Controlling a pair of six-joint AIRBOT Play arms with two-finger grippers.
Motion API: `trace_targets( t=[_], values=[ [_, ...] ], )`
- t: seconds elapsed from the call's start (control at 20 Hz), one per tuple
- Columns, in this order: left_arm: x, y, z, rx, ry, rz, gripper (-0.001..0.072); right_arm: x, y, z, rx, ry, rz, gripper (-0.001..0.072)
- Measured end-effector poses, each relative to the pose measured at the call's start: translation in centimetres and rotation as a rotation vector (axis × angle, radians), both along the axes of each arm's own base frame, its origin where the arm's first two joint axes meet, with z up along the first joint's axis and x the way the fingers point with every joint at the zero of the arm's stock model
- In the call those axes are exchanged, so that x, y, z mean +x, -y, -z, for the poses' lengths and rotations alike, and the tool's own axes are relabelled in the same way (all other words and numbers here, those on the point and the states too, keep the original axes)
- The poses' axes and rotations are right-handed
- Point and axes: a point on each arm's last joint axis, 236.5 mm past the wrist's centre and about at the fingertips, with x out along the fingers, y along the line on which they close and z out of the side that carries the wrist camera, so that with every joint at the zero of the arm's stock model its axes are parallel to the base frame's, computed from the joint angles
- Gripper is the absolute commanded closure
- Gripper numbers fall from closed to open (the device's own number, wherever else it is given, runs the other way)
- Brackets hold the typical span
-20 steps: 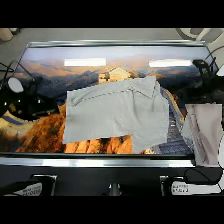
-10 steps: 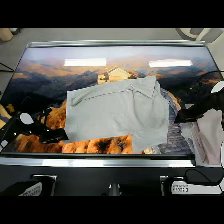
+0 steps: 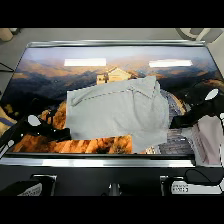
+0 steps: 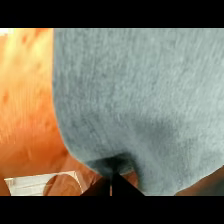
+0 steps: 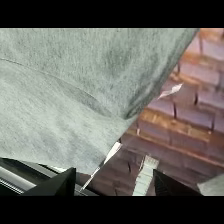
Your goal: Fold the shirts.
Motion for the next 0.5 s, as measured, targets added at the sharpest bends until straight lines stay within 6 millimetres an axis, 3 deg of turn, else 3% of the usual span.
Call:
trace_targets(
  t=[0.2, 0.25, 0.35, 0.4, 0.45, 0.5],
  values=[
    [1.2, -0.4, -0.5, 0.021, 0.054, -0.006, 0.0678, 0.2, -0.8, 1.9, 0.021, 0.025, 0.032, 0.0236],
    [1.4, -0.3, -0.9, 0.018, 0.067, -0.008, 0.0678, 0.6, -1.0, 2.2, 0.027, 0.04, 0.045, 0.0291],
    [1.7, 0.0, -1.7, 0.009, 0.093, -0.009, 0.0678, 1.6, -1.1, 2.9, 0.031, 0.075, 0.071, 0.0324],
    [1.8, 0.0, -2.1, 0.007, 0.11, -0.011, 0.0678, 1.9, -1.2, 3.3, 0.035, 0.081, 0.081, 0.0452],
    [2.0, 0.1, -2.6, 0.005, 0.125, -0.012, 0.0678, 2.2, -1.3, 3.7, 0.043, 0.083, 0.091, 0.0701],
    [2.2, 0.1, -3.0, 0.003, 0.139, -0.012, 0.0678, 2.3, -1.5, 4.1, 0.055, 0.081, 0.101, 0.0691]
  ],
)
